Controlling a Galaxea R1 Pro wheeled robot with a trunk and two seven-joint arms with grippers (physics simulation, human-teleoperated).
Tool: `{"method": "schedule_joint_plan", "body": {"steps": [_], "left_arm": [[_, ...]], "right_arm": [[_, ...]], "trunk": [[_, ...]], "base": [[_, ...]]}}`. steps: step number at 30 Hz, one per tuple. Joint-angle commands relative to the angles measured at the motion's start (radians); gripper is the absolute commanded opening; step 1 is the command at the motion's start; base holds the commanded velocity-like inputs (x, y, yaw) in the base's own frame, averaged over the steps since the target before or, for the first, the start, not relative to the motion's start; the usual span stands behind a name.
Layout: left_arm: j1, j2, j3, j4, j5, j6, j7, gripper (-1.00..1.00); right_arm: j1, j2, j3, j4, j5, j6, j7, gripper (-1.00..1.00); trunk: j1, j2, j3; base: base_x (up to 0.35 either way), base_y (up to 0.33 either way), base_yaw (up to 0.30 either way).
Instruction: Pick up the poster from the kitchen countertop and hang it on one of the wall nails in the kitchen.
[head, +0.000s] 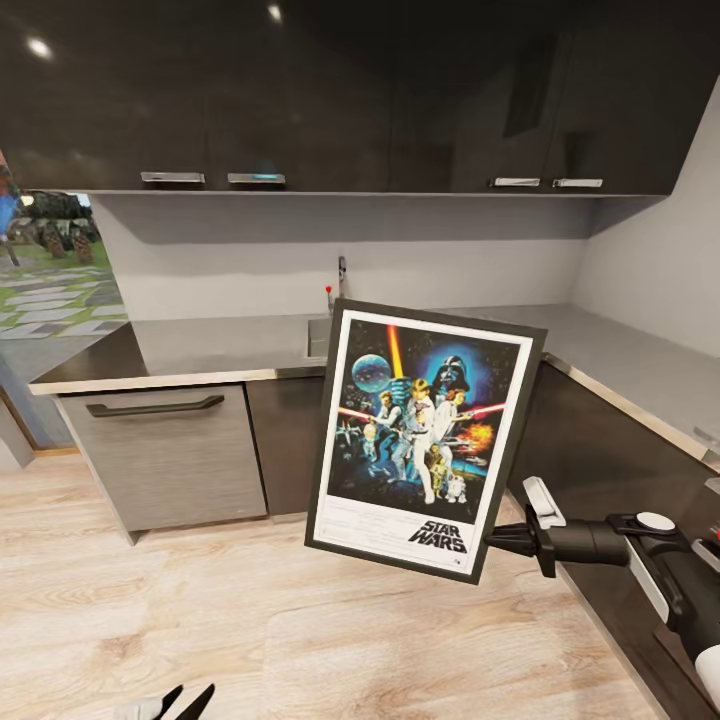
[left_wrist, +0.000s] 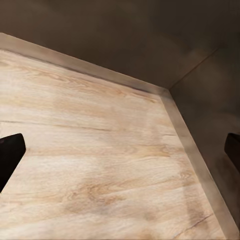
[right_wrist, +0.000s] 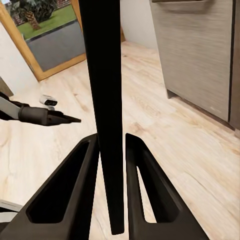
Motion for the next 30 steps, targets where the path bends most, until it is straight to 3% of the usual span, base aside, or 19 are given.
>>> {"method": "schedule_joint_plan", "body": {"steps": [1,30], "left_arm": [[0.0,0.002,-0.009,0.001,0.008,-0.005,-0.001,1.0],[0.0,0.006,-0.011,0.0,0.009,-0.001,0.003,1.0]], "right_arm": [[-0.001,0.0,0.0,0.0,-0.002,0.013,0.006,-1.0],[0.0,0.0,0.002,0.0,-0.002,0.015,0.005,-1.0]], "trunk": [[0.0,-0.001,-0.002],[-0.111,0.202,0.046]], "base": [[0.0,0.0,0.0],[0.0,0.0,0.0]]}}
